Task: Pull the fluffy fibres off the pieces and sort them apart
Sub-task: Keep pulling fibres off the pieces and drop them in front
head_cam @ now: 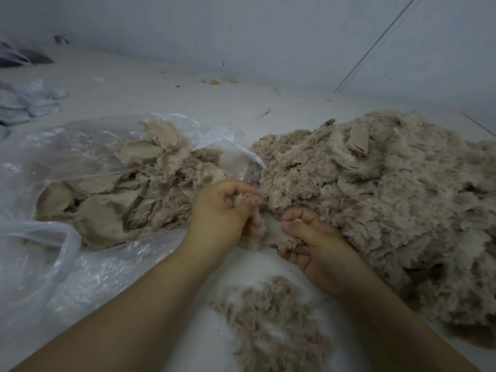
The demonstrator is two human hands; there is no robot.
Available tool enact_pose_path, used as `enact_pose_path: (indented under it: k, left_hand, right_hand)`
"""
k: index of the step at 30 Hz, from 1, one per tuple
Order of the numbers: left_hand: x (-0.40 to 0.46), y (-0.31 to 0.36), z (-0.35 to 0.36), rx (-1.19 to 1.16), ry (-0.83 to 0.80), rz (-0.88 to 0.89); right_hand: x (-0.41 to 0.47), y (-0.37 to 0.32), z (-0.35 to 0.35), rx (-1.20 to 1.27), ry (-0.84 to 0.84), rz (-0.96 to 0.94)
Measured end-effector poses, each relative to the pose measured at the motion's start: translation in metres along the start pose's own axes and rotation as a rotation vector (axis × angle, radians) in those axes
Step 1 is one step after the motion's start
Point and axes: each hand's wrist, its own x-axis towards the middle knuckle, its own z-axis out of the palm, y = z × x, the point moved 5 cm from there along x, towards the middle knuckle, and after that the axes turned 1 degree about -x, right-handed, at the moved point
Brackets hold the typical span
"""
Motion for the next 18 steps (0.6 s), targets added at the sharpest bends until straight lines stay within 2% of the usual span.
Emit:
enact_pose_path:
  k: [3,6,9,15,18]
  left_hand:
    - [-0.006,0.002,0.013,-0.047,-0.115,0.028]
    - [-0.006,0.002,0.013,-0.054,-0.122,0.042]
    - [-0.005,0.004,0.01,-0.079,-0.081,0.053]
    - [0.001,0.007,-0.008,-0.09,0.147,0.127]
    - [0.003,0.008,-0.012,-0.056,0.146,0.116]
  right_hand:
    - [-0.003,-0.003,0.004,-0.021,-0.083,-0.014]
    - [-0.003,-0.002,0.003,-0.011,-0.062,-0.008]
    - [-0.003,-0.001,0.003,0.0,-0.024,0.009]
    - [-0.002,0.0,0.002,0.095,0.088,0.052]
    - [-0.002,0.001,0.001,0.119,0.091,0.037]
